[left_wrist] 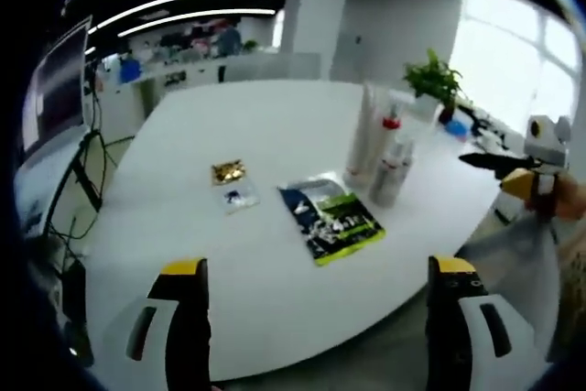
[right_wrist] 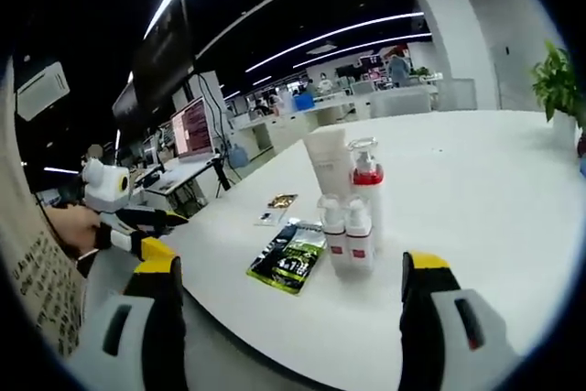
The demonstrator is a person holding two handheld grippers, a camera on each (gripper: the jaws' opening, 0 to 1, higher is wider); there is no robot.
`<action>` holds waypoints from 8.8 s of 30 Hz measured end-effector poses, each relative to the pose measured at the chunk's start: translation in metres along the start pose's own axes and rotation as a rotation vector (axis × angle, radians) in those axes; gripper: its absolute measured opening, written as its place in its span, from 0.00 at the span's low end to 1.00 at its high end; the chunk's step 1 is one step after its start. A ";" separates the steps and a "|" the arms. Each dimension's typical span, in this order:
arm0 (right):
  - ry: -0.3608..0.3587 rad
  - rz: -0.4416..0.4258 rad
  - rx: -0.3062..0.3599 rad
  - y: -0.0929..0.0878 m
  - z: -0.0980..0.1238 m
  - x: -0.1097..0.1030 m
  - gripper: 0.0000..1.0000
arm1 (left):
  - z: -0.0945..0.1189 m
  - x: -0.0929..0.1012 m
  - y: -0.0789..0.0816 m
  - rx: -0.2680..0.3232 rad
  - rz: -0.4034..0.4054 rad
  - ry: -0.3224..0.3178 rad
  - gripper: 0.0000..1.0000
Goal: Arrange the skincare products in the storage area until every visible bottle or jar stands upright without overlapping.
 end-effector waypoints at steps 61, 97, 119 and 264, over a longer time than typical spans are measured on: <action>-0.051 -0.083 0.024 -0.004 0.000 0.023 1.00 | -0.102 -0.050 0.025 -0.235 0.060 0.205 0.82; -0.114 -0.137 0.028 -0.006 0.003 0.036 0.96 | -0.168 -0.095 0.057 -0.300 -0.002 0.302 0.56; -0.118 -0.143 0.014 -0.011 0.001 0.040 0.97 | -0.174 -0.096 0.058 -0.298 0.016 0.295 0.38; -0.012 -0.118 -0.056 -0.020 -0.007 0.020 0.94 | -0.043 -0.065 -0.014 -0.113 0.224 0.061 0.82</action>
Point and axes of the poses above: the point that each gripper's makers call its tool centre point, and the gripper's own axes: z roughly backward along the fingers, x roughly to its right, y roughly out of its top, the point moved 1 cm from there along z, roughly backward along the fingers, and after that the axes turned 12 degrees about z, right-handed, at the moved point
